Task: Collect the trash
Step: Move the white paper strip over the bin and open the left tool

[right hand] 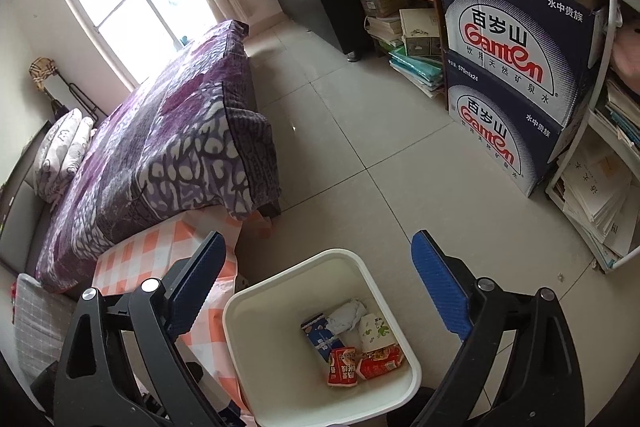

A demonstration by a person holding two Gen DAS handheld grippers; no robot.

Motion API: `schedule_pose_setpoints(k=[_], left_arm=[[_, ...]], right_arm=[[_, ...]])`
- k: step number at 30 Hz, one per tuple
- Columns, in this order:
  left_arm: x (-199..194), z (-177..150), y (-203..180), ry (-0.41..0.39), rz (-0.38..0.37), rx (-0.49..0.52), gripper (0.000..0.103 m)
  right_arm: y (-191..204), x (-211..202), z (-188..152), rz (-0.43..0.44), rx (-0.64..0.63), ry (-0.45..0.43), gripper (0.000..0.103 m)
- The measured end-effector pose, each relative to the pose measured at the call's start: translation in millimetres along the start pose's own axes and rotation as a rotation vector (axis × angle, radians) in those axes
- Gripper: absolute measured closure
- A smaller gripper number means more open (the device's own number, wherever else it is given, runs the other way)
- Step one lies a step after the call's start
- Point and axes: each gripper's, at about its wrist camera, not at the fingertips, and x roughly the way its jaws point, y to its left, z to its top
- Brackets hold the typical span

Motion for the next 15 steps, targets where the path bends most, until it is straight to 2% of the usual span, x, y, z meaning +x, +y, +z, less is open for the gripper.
schedule_pose_setpoints(k=[5,8,10,12,15], left_arm=[[13,-5,-9,0.046,-0.075,-0.025,0.086],[18,-8,-13,0.049,-0.084,-0.017,0.082],[20,-9,-12,0.05,-0.089,-0.02,0.06],[18,-9,-11,0.044,-0.084,-0.02,0.048],[13,-9,-6,0.033,-0.066,-0.015,0.038]], right_arm=[[-8,-2,5,0.007,0.029,-0.004,0.013],[-9,-2,5,0.009,0.031,-0.004,0.012],[-9,-2,6,0.012,0.032,-0.002,0.012],[-8,-1,5,0.016,0.033,0.001,0.011],[-2,1,3,0.021,0.026,0.01,0.01]])
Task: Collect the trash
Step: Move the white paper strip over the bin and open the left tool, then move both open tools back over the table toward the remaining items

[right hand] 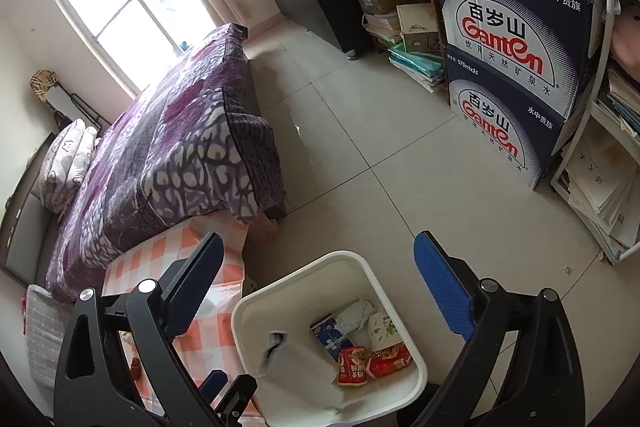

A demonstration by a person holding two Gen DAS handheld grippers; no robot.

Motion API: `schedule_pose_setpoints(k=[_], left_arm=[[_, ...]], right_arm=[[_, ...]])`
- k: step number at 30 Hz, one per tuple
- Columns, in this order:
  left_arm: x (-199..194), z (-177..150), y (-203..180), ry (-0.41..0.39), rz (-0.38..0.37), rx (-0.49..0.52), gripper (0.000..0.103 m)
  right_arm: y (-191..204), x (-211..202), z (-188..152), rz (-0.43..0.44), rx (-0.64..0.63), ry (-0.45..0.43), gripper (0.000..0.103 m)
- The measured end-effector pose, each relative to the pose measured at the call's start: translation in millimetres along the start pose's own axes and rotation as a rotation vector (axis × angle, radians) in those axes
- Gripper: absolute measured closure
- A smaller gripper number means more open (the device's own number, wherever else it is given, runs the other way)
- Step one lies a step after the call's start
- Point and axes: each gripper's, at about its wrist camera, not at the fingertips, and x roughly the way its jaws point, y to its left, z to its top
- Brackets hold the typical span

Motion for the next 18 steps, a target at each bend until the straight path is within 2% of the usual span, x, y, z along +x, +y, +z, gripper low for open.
schedule_pose_setpoints(k=[1,5,8,18], left_arm=[[-2,0,3,-0.005,0.017,0.002,0.034],[-8,-2,19,-0.007,0.092,0.007,0.032],[-14,-4,35,-0.01,0.154,0.011,0.026],[-34,0,102,0.012,0.398,-0.011,0.026]], right_arm=[[3,1,-1,0.001,-0.004,0.004,0.01],[17,3,-7,0.006,-0.026,0.013,0.009],[29,6,-12,0.006,-0.054,0.018,0.008],[71,19,-31,0.017,-0.14,0.066,0.007]])
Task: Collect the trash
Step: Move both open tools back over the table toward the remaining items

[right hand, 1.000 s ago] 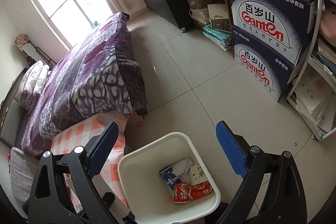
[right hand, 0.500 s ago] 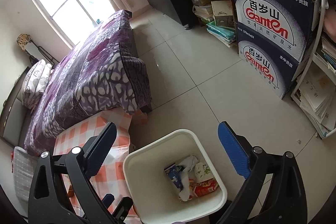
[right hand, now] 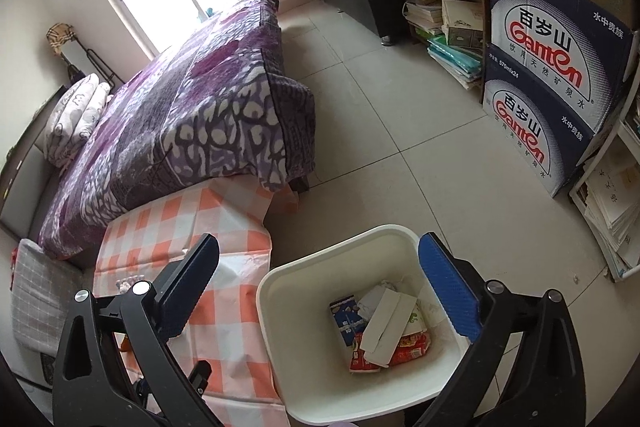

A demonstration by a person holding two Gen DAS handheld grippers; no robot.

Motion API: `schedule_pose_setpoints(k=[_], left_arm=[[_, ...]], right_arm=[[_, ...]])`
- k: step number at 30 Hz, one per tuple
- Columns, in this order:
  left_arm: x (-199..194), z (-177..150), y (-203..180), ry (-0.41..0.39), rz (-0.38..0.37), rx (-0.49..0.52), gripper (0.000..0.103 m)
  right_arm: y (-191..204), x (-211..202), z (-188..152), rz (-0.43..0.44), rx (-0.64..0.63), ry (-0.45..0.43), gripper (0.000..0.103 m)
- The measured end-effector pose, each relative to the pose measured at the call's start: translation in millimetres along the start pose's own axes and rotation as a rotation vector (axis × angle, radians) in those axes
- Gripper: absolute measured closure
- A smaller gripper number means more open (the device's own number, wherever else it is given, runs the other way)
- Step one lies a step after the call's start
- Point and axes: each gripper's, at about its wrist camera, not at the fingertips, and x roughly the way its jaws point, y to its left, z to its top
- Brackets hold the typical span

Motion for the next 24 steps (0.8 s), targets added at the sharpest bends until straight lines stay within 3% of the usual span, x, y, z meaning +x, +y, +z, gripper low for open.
schedule_pose_setpoints(k=[12,15,19,24], left_arm=[[10,21,148,0.069,0.175,-0.178,0.026],[17,21,176,0.1,0.22,-0.162,0.026],[22,21,207,0.129,0.209,-0.138,0.026],[36,13,224,0.174,0.224,-0.013,0.026]], right_arm=[[92,33,-41,0.073,-0.217,0.127,0.007],[119,45,-56,0.104,-0.282,0.167,0.007],[160,68,-79,0.181,-0.4,0.246,0.007],[208,101,-114,0.233,-0.589,0.34,0.007]])
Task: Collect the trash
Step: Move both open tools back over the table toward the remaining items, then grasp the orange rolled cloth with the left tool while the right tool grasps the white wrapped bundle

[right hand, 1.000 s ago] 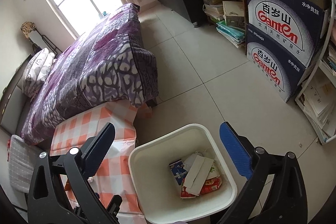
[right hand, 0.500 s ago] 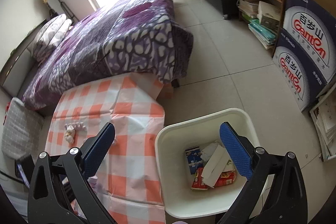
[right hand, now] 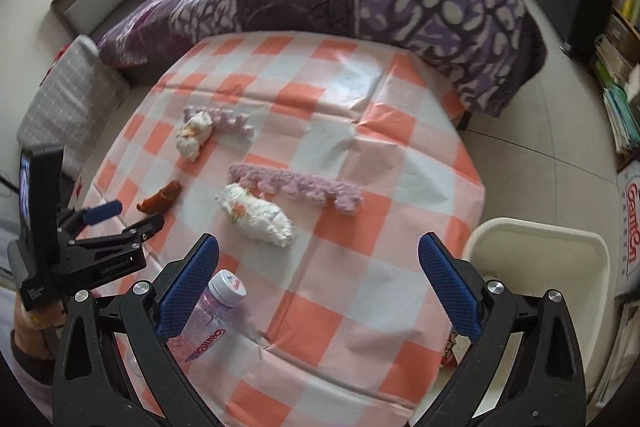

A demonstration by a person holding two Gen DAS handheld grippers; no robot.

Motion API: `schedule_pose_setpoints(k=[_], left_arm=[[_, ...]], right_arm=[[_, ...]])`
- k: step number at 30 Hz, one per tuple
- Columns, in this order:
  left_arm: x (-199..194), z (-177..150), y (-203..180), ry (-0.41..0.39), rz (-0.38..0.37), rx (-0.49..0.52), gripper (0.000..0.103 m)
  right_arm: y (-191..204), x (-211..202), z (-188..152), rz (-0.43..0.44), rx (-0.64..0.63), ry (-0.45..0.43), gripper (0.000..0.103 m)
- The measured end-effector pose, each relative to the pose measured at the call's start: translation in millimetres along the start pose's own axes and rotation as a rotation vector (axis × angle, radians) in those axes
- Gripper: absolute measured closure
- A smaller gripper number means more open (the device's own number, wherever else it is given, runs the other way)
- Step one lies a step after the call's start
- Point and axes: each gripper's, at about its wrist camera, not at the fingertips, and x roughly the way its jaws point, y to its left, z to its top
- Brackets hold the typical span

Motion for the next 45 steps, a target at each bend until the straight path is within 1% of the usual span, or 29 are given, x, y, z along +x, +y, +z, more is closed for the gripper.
schedule_pose_setpoints(k=[3,6,7,12,13,14,15,16,17,18,19,20,22,23,24,25,26,28,29,31,35,37,41,45], left_arm=[[13,-4,8,0.017,0.017,0.053,0.026],[24,-5,15,0.023,0.015,0.077,0.026],[27,-4,17,0.021,0.017,0.083,0.026],[34,5,18,0.003,-0.031,0.095,0.026],[35,8,17,0.001,-0.037,0.102,0.026],[37,9,16,-0.001,-0.043,0.107,0.026],[39,11,15,-0.003,-0.049,0.109,0.026],[41,13,14,-0.002,-0.059,0.109,0.026],[43,14,14,0.0,-0.066,0.109,0.026],[45,14,14,0.001,-0.067,0.11,0.026],[48,15,15,0.005,-0.066,0.108,0.026],[50,14,17,0.011,-0.074,0.101,0.028],[53,13,21,0.018,-0.116,0.079,0.042],[52,12,23,0.011,-0.124,0.065,0.047],[51,12,25,0.01,-0.121,0.058,0.058],[51,12,27,0.012,-0.125,0.046,0.063],[50,12,29,0.015,-0.133,0.033,0.064],[49,9,31,0.018,-0.14,0.016,0.072],[48,7,32,0.019,-0.141,0.009,0.073],[42,6,34,0.016,-0.141,-0.013,0.079],[19,7,38,-0.029,-0.131,-0.057,0.081],[2,9,38,-0.068,-0.121,-0.081,0.081],[-32,11,41,-0.146,-0.133,-0.153,0.082],[-61,9,38,-0.207,-0.134,-0.208,0.082]], right_arm=[[21,28,1,0.021,-0.094,0.055,0.007],[36,50,3,0.041,-0.148,0.08,0.009],[40,57,5,0.053,-0.159,0.088,0.011],[53,83,10,0.073,-0.186,0.118,0.019],[54,88,10,0.08,-0.184,0.129,0.022],[54,92,10,0.085,-0.183,0.139,0.03],[56,98,9,0.086,-0.187,0.152,0.034],[58,103,8,0.077,-0.193,0.164,0.044],[59,106,8,0.069,-0.2,0.169,0.052],[61,107,8,0.052,-0.212,0.155,0.056],[61,106,8,0.056,-0.212,0.152,0.061],[61,106,9,0.068,-0.201,0.151,0.062],[59,105,10,0.075,-0.187,0.145,0.063],[59,106,10,0.07,-0.185,0.141,0.063],[58,106,10,0.066,-0.182,0.138,0.064],[58,105,10,0.065,-0.174,0.135,0.064],[57,103,10,0.064,-0.167,0.129,0.064],[57,97,12,0.062,-0.158,0.109,0.064],[57,95,13,0.063,-0.155,0.1,0.064],[59,83,14,0.065,-0.151,0.07,0.064],[61,60,17,0.075,-0.134,0.013,0.064],[61,46,17,0.08,-0.122,-0.024,0.064],[58,20,15,0.088,-0.083,-0.088,0.064],[50,-6,12,0.101,-0.029,-0.144,0.064]])
